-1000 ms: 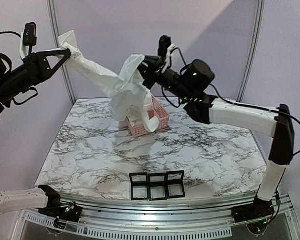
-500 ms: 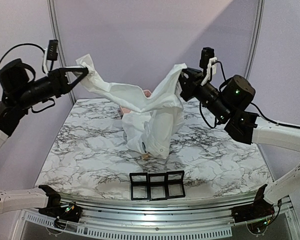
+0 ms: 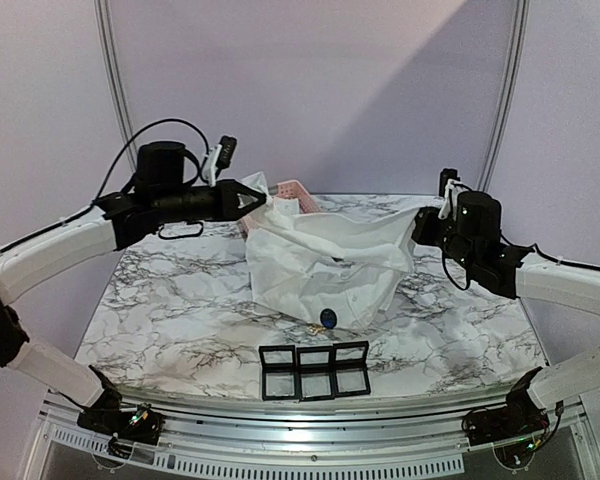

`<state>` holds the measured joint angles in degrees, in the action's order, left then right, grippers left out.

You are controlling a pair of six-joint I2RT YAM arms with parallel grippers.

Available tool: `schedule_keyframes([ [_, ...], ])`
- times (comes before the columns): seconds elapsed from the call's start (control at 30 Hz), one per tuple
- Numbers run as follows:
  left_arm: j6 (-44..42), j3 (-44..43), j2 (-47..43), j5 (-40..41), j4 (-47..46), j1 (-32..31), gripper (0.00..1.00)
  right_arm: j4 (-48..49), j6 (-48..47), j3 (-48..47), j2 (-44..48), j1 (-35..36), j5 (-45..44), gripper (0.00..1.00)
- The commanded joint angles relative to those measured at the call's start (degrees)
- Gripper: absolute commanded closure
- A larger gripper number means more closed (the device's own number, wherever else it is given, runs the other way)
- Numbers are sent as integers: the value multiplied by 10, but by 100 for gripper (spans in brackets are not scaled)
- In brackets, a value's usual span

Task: Remove the brooch from the garment
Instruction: Place the crumpled clothing at the center of the board.

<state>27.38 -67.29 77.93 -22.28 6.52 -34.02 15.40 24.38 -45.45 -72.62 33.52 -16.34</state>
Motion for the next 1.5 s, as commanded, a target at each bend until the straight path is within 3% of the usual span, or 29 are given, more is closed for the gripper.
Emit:
schedule_keyframes([
  [0.0,4,-60,95,14,-84,-52,94,-47,67,26,-10,-5,22,100],
  [0.13,-20,-155,202,27,-76,-95,94,-86,101,38,-12,-25,4,97],
  [0.2,-50,-226,261,48,-10,-119,86,-120,115,38,-13,-43,-7,89],
  [0.27,-103,-322,324,51,72,-145,62,-143,127,44,-8,-60,-7,75],
  [0.37,-163,-405,384,82,175,-175,24,-173,124,54,16,-68,-14,38],
  [0.4,-179,-416,394,103,197,-183,10,-183,124,56,27,-70,-18,32],
  [0.43,-190,-419,396,129,220,-188,2,-194,124,57,37,-73,-27,28],
  [0.53,-195,-375,363,172,220,-188,0,-217,121,58,79,-75,-54,18],
  [0.67,-165,-250,246,193,155,-168,0,-200,93,59,134,-75,-33,6],
  [0.9,-52,-57,121,154,67,-39,0,-183,25,14,138,-75,28,1],
  [1.07,3,-31,136,124,60,32,0,-188,13,-20,105,-73,83,1],
  [1.3,58,-36,207,94,10,65,0,-209,61,-21,24,-70,143,1],
  [1.47,91,-75,280,130,-25,84,0,-133,119,25,-29,-69,233,1],
])
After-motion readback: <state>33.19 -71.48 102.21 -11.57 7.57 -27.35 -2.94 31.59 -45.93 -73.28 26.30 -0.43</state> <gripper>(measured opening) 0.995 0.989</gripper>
